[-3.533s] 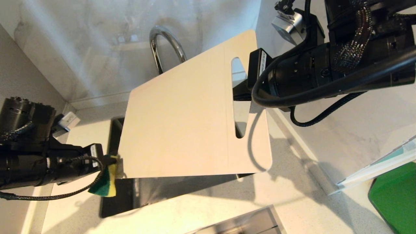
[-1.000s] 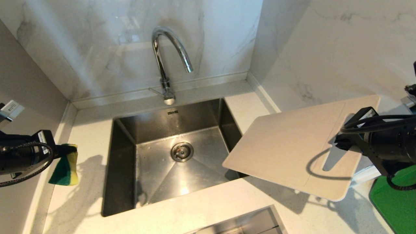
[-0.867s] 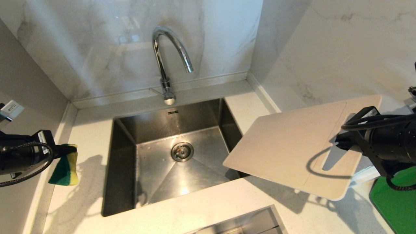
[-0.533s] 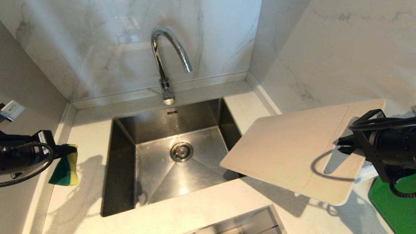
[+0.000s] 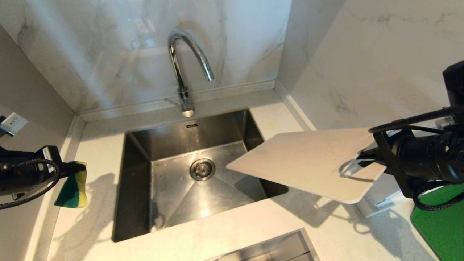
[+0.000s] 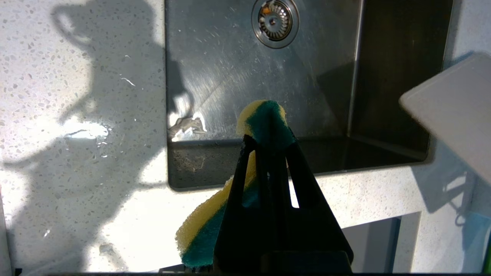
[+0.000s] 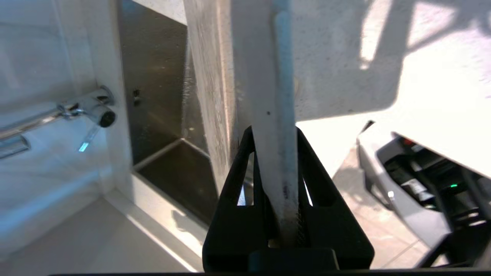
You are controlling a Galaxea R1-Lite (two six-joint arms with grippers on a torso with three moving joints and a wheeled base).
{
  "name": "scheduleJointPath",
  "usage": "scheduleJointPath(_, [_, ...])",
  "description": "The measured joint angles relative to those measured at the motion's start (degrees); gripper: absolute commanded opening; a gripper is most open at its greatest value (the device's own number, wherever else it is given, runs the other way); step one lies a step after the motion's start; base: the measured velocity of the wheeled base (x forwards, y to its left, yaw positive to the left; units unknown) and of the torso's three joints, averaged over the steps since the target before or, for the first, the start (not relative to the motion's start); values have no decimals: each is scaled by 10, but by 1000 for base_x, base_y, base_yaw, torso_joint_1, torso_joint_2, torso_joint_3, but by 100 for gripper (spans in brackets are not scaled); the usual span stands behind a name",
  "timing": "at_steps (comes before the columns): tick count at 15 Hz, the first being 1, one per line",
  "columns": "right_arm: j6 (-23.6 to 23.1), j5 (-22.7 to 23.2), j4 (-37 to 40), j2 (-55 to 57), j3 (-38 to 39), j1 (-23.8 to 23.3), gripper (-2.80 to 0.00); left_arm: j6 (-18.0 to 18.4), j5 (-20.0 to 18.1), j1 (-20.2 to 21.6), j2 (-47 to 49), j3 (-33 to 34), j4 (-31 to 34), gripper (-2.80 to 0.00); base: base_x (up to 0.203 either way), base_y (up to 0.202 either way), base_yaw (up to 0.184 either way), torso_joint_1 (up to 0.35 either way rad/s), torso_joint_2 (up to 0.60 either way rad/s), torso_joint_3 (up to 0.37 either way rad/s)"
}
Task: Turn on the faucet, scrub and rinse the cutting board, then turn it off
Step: Put down the cutting board
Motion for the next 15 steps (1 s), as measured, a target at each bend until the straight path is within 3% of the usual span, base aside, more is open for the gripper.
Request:
scheduleJointPath(6, [16,-4,23,0,-30,4,-280,-8,0,-1,-4,4,0,-280,0,0,0,0,0,0])
scheduleJointPath(10, [19,-56,76,0,-49,5,-280,-8,0,-4,-9,7,1,-280,0,0,0,0,0,0])
scheduleJointPath(15, [63,-52,111,47,-100,2,-280,-20,0,-9,-8,9,0,-280,0,0,0,0,0,0])
